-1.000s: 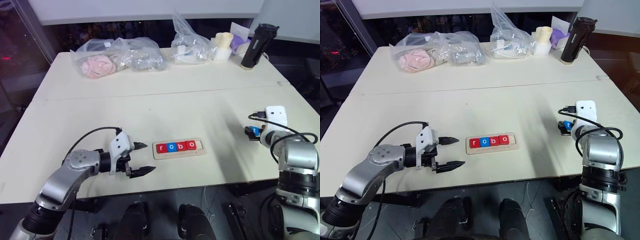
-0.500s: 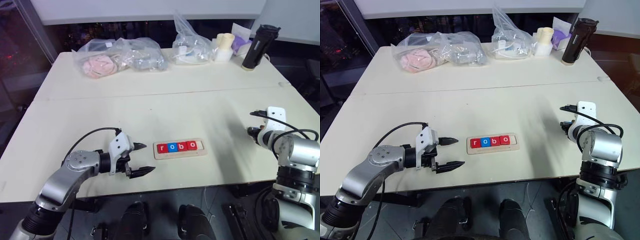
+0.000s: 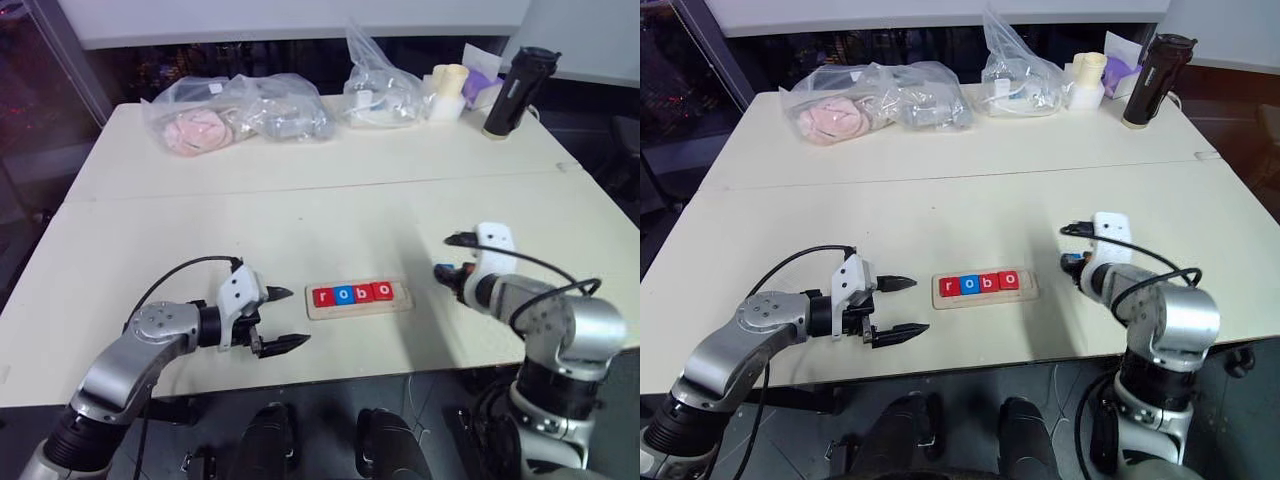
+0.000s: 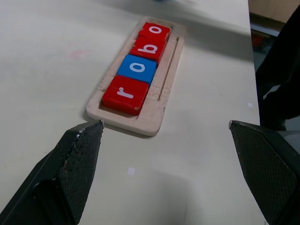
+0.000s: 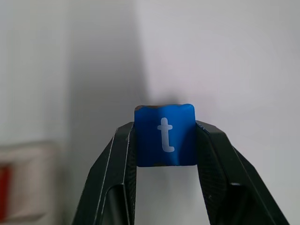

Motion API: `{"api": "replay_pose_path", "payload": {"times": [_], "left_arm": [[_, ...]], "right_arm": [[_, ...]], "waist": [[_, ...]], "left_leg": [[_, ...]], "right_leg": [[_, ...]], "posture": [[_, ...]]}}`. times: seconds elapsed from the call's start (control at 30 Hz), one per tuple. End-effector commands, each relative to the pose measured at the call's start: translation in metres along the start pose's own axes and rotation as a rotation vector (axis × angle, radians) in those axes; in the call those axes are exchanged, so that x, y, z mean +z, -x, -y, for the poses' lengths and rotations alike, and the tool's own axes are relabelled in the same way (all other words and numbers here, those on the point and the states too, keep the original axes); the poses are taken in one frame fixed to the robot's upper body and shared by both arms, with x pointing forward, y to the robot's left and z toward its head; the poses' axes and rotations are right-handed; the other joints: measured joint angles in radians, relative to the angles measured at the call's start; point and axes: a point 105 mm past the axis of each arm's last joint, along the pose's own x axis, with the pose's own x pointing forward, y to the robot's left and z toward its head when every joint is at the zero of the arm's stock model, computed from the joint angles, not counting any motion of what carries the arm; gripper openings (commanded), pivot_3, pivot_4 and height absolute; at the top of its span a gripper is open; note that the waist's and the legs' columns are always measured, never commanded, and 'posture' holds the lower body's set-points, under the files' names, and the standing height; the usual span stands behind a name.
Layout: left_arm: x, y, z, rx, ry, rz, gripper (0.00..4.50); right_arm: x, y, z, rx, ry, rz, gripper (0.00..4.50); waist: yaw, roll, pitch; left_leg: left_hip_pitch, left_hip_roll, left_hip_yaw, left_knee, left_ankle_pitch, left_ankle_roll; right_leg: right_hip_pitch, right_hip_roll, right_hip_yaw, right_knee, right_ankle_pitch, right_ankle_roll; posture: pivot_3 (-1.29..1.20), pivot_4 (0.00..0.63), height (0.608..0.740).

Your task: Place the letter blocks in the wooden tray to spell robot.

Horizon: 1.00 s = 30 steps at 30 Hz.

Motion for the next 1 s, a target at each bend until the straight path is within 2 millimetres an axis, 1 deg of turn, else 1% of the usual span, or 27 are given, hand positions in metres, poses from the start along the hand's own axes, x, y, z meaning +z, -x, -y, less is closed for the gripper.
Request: {"api": "replay_pose_path", "payload": {"times": [0.03, 0.1, 0.3, 0.6, 0.67, 0.7, 0.73, 0.8, 0.83, 0.9, 0.97, 1.0], "left_arm": [[0.007, 0.003, 0.0, 0.005, -0.036, 0.021, 4.5], [0.006, 0.003, 0.0, 0.005, -0.036, 0.022, 4.5], [0.005, 0.004, -0.001, 0.007, -0.04, 0.018, 4.5], [0.004, 0.005, -0.001, 0.003, -0.043, 0.016, 4.5], [0.004, 0.004, -0.001, 0.003, -0.042, 0.017, 4.5], [0.004, 0.005, -0.001, 0.004, -0.042, 0.018, 4.5], [0.004, 0.005, -0.001, 0.004, -0.041, 0.018, 4.5], [0.004, 0.005, -0.001, 0.004, -0.04, 0.018, 4.5], [0.004, 0.005, -0.001, 0.005, -0.04, 0.018, 4.5], [0.005, 0.004, -0.001, 0.006, -0.04, 0.02, 4.5], [0.005, 0.004, -0.002, 0.008, -0.041, 0.021, 4.5], [0.006, 0.004, -0.002, 0.009, -0.041, 0.022, 4.5]], "right_arm": [[0.007, 0.009, -0.008, -0.003, 0.019, 0.059, 1.15], [0.006, 0.009, -0.01, -0.003, 0.02, 0.056, 1.15], [-0.007, 0.012, -0.016, 0.048, 0.069, 0.018, 1.15], [-0.014, 0.017, -0.021, 0.092, 0.087, -0.013, 1.15], [-0.013, 0.018, -0.021, 0.093, 0.091, -0.019, 2.2], [-0.013, 0.019, -0.021, 0.103, 0.11, -0.025, 2.64], [-0.01, 0.021, -0.022, 0.124, 0.142, -0.031, 3.07], [-0.002, 0.027, -0.024, 0.177, 0.225, -0.04, 4.17], [0.0, 0.029, -0.025, 0.207, 0.253, -0.052, 4.46], [0.004, 0.036, -0.024, 0.248, 0.358, -0.089, 4.46], [0.008, 0.041, -0.017, 0.251, 0.479, -0.112, 4.46], [0.012, 0.041, -0.011, 0.238, 0.523, -0.107, 4.46]], "waist": [[-0.001, 0.0, 0.0], [-0.001, 0.0, 0.0], [-0.001, 0.0, 0.0], [-0.003, 0.0, 0.0], [-0.003, 0.0, 0.0], [-0.002, 0.0, 0.0], [-0.001, 0.0, 0.0], [-0.001, 0.001, 0.0], [-0.001, 0.0, 0.0], [-0.001, 0.0, 0.0], [0.0, 0.001, 0.001], [0.002, 0.0, 0.001]], "left_leg": [[-0.001, 0.0, 0.0, 0.0, 0.0, 0.0], [-0.001, 0.0, 0.0, 0.0, 0.0, 0.0], [-0.003, 0.0, 0.0, -0.001, 0.0, 0.0], [-0.003, 0.0, 0.0, -0.001, 0.0, 0.0], [-0.004, 0.0, 0.0, -0.001, 0.0, 0.0], [-0.004, 0.0, 0.0, -0.001, 0.0, 0.0], [-0.004, 0.0, 0.0, -0.001, 0.0, 0.0], [-0.004, 0.0, 0.0, -0.001, 0.0, 0.0], [-0.004, 0.0, 0.001, -0.001, 0.0, 0.0], [-0.004, 0.0, 0.0, 0.0, 0.0, 0.0], [-0.004, 0.0, 0.0, -0.001, 0.0, 0.0], [-0.004, 0.0, 0.0, -0.001, 0.0, 0.0]], "right_leg": [[-0.001, 0.0, 0.0, 0.0, 0.0, 0.0], [-0.002, 0.0, 0.0, 0.0, 0.0, 0.0], [-0.004, 0.0, 0.0, 0.0, 0.0, -0.001], [-0.004, 0.0, 0.0, 0.0, 0.0, -0.001], [-0.004, 0.0, 0.0, -0.001, 0.0, 0.0], [-0.004, 0.0, 0.0, -0.001, 0.0, 0.0], [-0.004, 0.0, 0.0, -0.001, 0.0, 0.0], [-0.004, 0.0, 0.0, -0.002, 0.0, 0.0], [-0.004, 0.0, 0.0, -0.002, 0.0, 0.0], [-0.003, 0.0, 0.0, -0.003, 0.0, 0.0], [-0.004, 0.0, 0.0, -0.003, 0.0, 0.0], [-0.004, 0.0, 0.0, -0.003, 0.0, 0.0]], "posture": [[0.0, 0.15, 0.725], [0.0, 0.15, 0.725], [0.0, 0.15, 0.725], [0.0, 0.15, 0.725], [0.0, 0.15, 0.725], [0.0, 0.15, 0.725], [0.0, 0.15, 0.725], [0.0, 0.15, 0.725], [0.0, 0.15, 0.725], [0.0, 0.15, 0.725], [0.0, 0.15, 0.725], [0.0, 0.15, 0.725]]}}
